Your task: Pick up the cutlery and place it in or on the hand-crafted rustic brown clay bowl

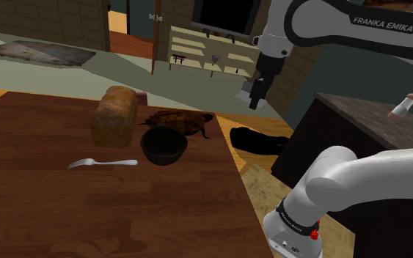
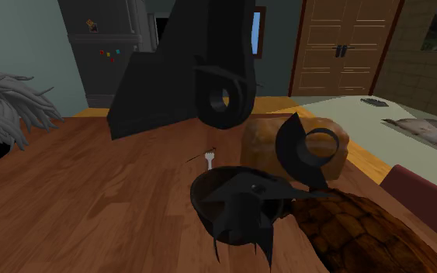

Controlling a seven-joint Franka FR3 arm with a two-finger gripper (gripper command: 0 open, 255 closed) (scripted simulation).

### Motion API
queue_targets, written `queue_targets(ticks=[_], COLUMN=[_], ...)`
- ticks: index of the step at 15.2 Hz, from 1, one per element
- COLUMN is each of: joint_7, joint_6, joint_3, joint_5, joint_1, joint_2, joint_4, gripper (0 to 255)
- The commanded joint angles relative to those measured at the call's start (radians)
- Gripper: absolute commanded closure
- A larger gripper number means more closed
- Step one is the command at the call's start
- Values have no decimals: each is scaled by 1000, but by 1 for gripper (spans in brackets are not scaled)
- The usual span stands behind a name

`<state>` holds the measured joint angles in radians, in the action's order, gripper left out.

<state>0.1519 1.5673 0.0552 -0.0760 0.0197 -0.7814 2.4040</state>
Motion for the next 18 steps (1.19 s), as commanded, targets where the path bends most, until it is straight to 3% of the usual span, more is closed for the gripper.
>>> queue_targets(ticks=[1,9,18], joint_7=[0,22,54], joint_6=[0,166,291], joint_3=[0,45,105], joint_5=[0,63,110], joint_1=[0,-64,-127], joint_2=[0,267,577], joint_4=[0,-73,-231], gripper=[0,0,0])
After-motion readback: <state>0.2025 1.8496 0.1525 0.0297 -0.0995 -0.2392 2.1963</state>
